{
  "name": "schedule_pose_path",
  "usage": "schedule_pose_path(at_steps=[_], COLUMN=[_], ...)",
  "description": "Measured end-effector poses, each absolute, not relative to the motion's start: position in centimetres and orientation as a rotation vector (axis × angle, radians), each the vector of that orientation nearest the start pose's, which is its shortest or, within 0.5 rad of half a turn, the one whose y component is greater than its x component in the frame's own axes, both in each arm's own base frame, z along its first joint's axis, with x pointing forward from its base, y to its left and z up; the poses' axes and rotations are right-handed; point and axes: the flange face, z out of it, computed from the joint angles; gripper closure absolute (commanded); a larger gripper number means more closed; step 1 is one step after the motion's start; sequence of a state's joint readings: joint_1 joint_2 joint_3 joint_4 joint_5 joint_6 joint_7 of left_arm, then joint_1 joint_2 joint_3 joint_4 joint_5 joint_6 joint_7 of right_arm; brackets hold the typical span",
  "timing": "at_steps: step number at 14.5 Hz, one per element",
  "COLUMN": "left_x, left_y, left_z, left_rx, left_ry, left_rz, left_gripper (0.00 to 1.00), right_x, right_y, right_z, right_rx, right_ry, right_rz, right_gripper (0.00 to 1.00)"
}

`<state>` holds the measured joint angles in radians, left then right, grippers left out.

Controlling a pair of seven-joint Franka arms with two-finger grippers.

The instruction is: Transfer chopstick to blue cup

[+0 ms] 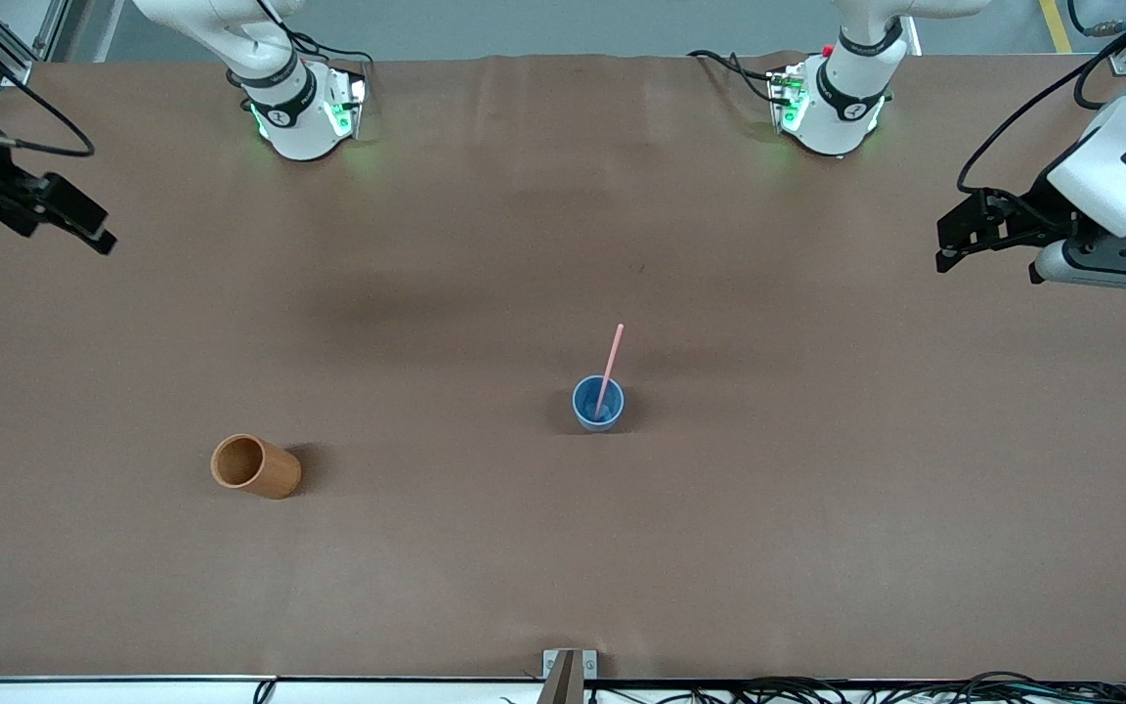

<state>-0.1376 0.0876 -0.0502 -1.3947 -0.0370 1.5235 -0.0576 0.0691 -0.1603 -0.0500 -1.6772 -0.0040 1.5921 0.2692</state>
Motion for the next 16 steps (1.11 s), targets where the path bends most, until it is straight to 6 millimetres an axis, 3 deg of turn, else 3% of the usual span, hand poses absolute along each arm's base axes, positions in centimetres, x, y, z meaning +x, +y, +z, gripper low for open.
schedule_pose_path(at_steps=[4, 6, 12, 16], left_x=[56.7, 56.7, 56.7, 56.7], left_y=[-11.1, -11.1, -11.0, -10.9], left_z=[65.4, 65.4, 65.4, 65.4], left_rx=[-3.180, -3.180, -3.180, -3.180], left_ry=[0.212, 0.212, 0.209, 0.207], left_rz=[-0.058, -0.058, -0.059, -0.059], left_gripper=[0.00, 0.00, 0.00, 0.00], right_x=[49.9, 50.1, 54.0, 54.5], right_y=[-2.7, -4.5, -5.0, -3.7], right_z=[69.8, 70.6, 68.3, 67.8], right_rx=[-3.113, -3.124, -3.139, -3.146], right_ry=[0.312, 0.282, 0.268, 0.178], right_rz=[-0.214, -0.204, -0.055, -0.037], right_gripper=[0.00, 0.00, 0.00, 0.00])
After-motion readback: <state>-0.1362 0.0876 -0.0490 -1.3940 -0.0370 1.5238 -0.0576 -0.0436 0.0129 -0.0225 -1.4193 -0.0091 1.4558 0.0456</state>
